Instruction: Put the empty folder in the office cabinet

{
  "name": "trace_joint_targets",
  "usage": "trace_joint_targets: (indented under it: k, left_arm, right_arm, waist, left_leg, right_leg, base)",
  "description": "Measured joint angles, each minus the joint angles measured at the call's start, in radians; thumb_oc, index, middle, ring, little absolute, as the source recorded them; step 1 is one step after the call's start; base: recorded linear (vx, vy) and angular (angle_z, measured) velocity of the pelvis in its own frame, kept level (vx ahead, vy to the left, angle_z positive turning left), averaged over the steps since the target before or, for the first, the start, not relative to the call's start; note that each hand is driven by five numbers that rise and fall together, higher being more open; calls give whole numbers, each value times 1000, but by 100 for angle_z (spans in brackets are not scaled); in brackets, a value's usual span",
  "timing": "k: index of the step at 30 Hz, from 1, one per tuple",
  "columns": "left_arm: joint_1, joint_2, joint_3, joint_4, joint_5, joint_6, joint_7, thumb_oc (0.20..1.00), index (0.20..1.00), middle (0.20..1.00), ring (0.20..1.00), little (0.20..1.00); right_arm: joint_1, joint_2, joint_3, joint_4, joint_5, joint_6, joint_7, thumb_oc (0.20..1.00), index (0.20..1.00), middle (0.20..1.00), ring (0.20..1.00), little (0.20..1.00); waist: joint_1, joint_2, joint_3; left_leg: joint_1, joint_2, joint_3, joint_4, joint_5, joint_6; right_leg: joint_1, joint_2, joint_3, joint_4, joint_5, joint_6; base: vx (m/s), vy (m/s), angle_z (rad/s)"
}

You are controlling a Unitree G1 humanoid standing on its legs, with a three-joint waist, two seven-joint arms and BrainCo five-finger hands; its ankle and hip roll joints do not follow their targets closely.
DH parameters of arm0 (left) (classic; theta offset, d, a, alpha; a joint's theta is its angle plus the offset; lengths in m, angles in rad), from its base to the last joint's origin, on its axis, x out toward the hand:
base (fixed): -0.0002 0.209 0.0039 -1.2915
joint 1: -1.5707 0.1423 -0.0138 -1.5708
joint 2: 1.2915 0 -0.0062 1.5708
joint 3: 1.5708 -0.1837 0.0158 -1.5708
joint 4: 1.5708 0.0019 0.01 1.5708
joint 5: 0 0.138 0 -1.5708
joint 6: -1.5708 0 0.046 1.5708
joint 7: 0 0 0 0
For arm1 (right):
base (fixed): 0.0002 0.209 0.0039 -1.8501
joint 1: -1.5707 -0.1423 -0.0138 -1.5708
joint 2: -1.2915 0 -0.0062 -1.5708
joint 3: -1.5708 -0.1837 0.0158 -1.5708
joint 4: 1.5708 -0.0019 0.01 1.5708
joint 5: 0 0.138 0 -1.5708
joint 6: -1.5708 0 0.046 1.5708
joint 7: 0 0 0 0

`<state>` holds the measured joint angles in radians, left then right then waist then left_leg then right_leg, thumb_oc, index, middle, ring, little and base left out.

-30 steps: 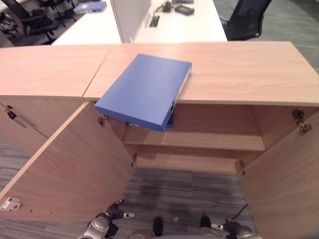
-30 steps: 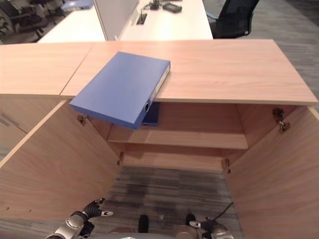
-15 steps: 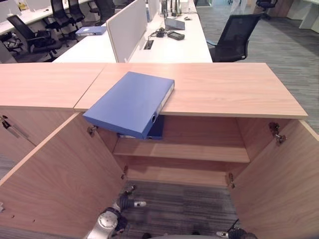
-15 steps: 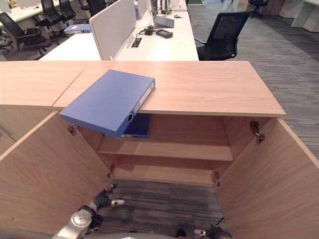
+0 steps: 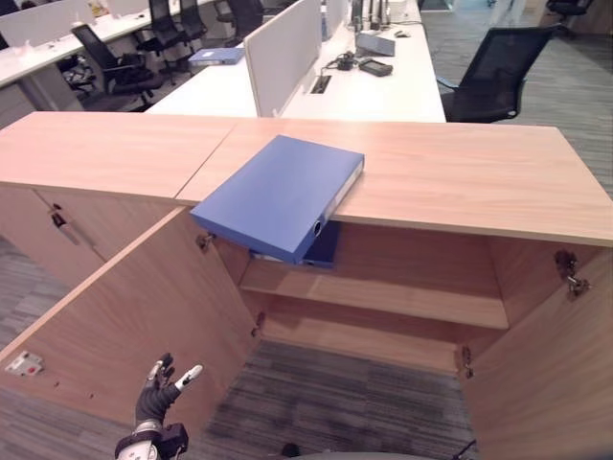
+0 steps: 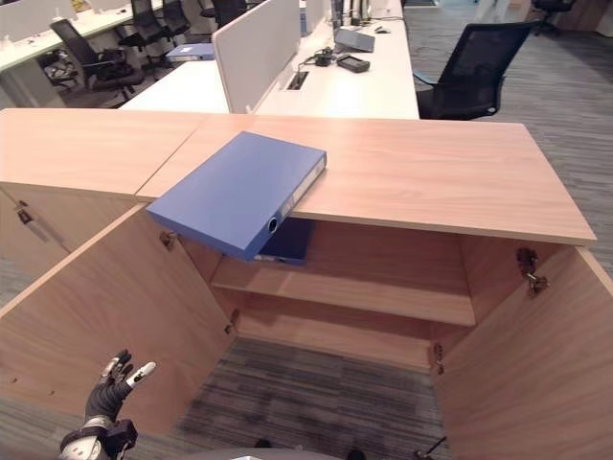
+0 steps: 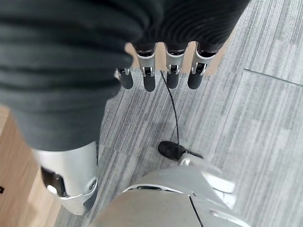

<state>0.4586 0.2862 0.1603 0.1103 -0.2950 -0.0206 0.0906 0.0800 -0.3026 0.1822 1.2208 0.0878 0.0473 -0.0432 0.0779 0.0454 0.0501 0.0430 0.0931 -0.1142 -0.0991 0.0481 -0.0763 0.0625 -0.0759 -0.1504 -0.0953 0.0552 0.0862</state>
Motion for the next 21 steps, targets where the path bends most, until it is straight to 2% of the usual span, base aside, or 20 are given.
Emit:
trace_joint_targets:
  k: [3, 5, 11, 13, 15, 17, 18, 21]
  left_arm:
    - [3, 13, 36, -101, 98, -16, 36, 1000, 1000, 1000, 1000, 1000]
    - [0, 16, 50, -116, 143, -26, 69, 1000, 1000, 1000, 1000, 1000]
    - [-115, 59, 77, -268, 366, -56, 237, 1000, 1000, 1000, 1000, 1000]
    - [-159, 107, 71, -289, 434, -70, 276, 1000, 1000, 1000, 1000, 1000]
    - [-226, 247, 53, -293, 590, -82, 326, 1000, 1000, 1000, 1000, 1000]
    - [-255, 308, 27, -292, 674, -86, 335, 1000, 1000, 1000, 1000, 1000]
    - [-278, 376, -2, -298, 725, -90, 344, 1000, 1000, 1000, 1000, 1000]
    - [-335, 421, -13, -304, 855, -94, 366, 1000, 1000, 1000, 1000, 1000]
  right_arm:
    - [21, 5, 1, 1, 1, -1, -4, 1000, 1000, 1000, 1000, 1000]
    - [24, 5, 0, 1, 1, -1, -8, 1000, 1000, 1000, 1000, 1000]
    - [15, 15, 10, 11, 8, -17, -47, 1000, 1000, 1000, 1000, 1000]
    - [7, 15, 11, 10, 8, -23, -52, 1000, 1000, 1000, 1000, 1000]
    - [-20, 20, 12, 9, 8, -38, -66, 1000, 1000, 1000, 1000, 1000]
    - [-32, 20, 22, 23, 8, -40, -67, 1000, 1000, 1000, 1000, 1000]
    - [-49, 21, 21, 46, 8, -41, -67, 1000, 1000, 1000, 1000, 1000]
    - [-40, 19, 16, 64, 7, -43, -68, 1000, 1000, 1000, 1000, 1000]
  waist:
    - [18, -18, 11]
    - [17, -19, 15]
    - [31, -64, 48]
    - [35, -71, 48]
    - [24, -74, 49]
    - [17, -72, 51]
    - [19, -72, 48]
    - [-10, -59, 40]
  left_leg:
    - [-4, 2, -7, 1, 3, -3]
    - [-4, 1, -8, 8, 7, -5]
    - [-1, 1, -18, 9, 13, -13]
    - [2, 0, -16, 9, 13, -13]
    - [7, 0, -13, 9, 14, -15]
    - [17, 0, -7, 9, 14, -15]
    - [20, 1, -3, 9, 14, -15]
    - [39, 1, 11, 8, 8, -13]
  right_leg:
    - [-5, 2, -6, 0, 0, 0]
    - [-4, 2, -9, 0, 0, 0]
    - [7, 3, -25, 0, -1, -1]
    - [9, 3, -25, 0, 0, -1]
    - [12, 2, -22, 0, 1, 1]
    - [15, 1, -13, 0, 1, 0]
    - [20, 3, -7, 0, 1, 1]
    - [26, 0, 6, 0, 2, 1]
  base:
    - [-13, -52, 4]
    - [-1, -50, 5]
    - [-2, -39, 7]
    - [5, -5, -3]
    - [22, -1, -6]
    - [16, 6, -7]
    - [16, 13, -15]
    - [25, 22, -13]
